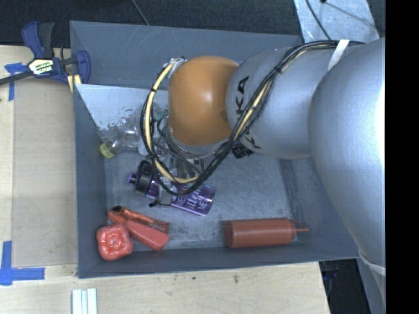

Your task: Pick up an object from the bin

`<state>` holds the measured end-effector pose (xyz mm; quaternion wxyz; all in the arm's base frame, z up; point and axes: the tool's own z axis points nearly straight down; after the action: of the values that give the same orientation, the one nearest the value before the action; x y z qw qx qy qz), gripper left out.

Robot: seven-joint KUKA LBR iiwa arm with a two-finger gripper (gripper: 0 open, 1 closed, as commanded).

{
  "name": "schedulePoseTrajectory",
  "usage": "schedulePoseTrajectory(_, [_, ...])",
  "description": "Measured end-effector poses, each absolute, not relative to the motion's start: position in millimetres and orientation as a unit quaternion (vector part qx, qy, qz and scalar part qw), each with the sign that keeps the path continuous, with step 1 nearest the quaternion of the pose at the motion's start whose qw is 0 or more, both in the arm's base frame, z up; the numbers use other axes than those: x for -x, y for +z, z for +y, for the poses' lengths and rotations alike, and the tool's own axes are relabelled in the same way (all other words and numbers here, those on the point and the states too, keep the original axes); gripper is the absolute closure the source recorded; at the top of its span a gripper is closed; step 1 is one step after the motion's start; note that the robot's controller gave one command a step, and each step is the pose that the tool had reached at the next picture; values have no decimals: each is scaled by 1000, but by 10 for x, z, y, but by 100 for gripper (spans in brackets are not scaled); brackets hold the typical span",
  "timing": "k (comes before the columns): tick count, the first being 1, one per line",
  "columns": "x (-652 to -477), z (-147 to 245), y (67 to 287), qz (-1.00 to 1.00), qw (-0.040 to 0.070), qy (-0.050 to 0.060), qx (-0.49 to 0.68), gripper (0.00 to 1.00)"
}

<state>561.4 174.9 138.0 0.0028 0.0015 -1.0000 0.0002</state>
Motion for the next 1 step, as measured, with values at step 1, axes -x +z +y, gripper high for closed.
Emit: schedulePoseTrajectory(1, [-5635,1742,1428,-1000,-1,-1,0,0])
